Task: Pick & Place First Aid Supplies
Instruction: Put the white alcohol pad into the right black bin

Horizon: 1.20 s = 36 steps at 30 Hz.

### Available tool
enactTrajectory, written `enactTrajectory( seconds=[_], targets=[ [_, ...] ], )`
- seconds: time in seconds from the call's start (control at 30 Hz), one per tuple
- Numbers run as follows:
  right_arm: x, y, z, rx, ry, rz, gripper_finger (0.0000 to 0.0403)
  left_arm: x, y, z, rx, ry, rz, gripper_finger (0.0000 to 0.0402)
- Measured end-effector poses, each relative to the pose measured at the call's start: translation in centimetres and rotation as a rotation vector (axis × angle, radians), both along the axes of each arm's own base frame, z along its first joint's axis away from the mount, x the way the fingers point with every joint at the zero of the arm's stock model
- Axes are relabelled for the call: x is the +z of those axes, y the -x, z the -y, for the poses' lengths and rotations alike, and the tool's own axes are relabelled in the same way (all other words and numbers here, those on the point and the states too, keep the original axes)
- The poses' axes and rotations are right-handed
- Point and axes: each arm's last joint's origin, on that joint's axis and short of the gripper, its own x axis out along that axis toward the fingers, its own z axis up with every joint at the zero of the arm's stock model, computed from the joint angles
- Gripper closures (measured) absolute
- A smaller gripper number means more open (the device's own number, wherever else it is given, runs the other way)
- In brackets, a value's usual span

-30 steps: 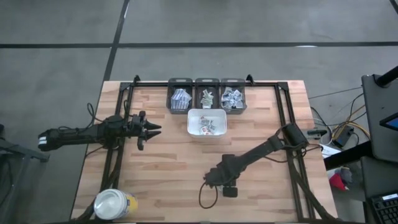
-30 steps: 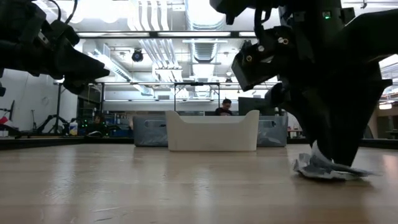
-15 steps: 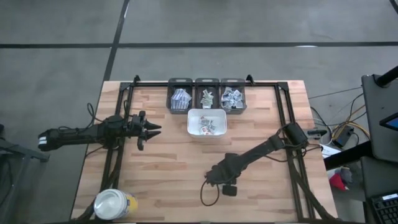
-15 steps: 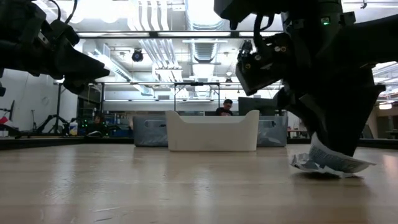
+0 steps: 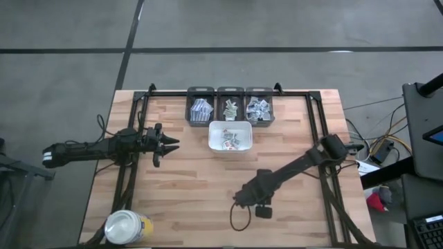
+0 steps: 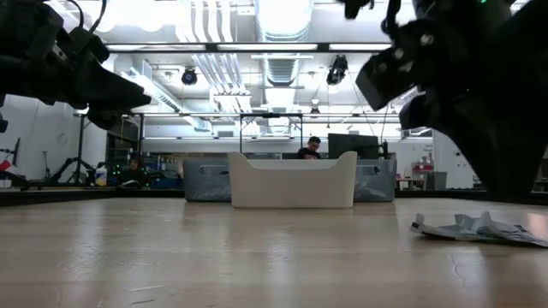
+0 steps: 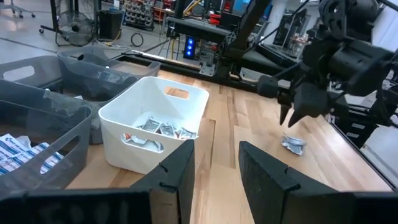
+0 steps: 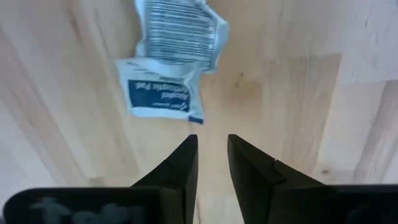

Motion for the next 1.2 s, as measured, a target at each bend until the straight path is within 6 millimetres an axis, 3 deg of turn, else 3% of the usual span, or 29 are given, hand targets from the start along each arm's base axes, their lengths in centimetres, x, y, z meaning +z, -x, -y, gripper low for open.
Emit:
enactTrajectory(
  seconds=[0.33,0.9,1.2],
  targets=[
    [-0.3,-0.2,-1.9,0.038,-0.056,0.114,0.0302,0.0,0.0,0.0,0.0,-0.003,-0.001,0.0282],
    [-1.8,0.7,-1.4,-0.014,-0.013,0.08,0.0274,0.0,0.0,0.0,-0.001,-0.009,-0.001,0.0282],
    [-1.2,0.8,-1.5,-0.034,-0.03,0.089,0.0278,0.0,0.0,0.0,-0.002,-0.009,-0.001,0.0282]
  ],
)
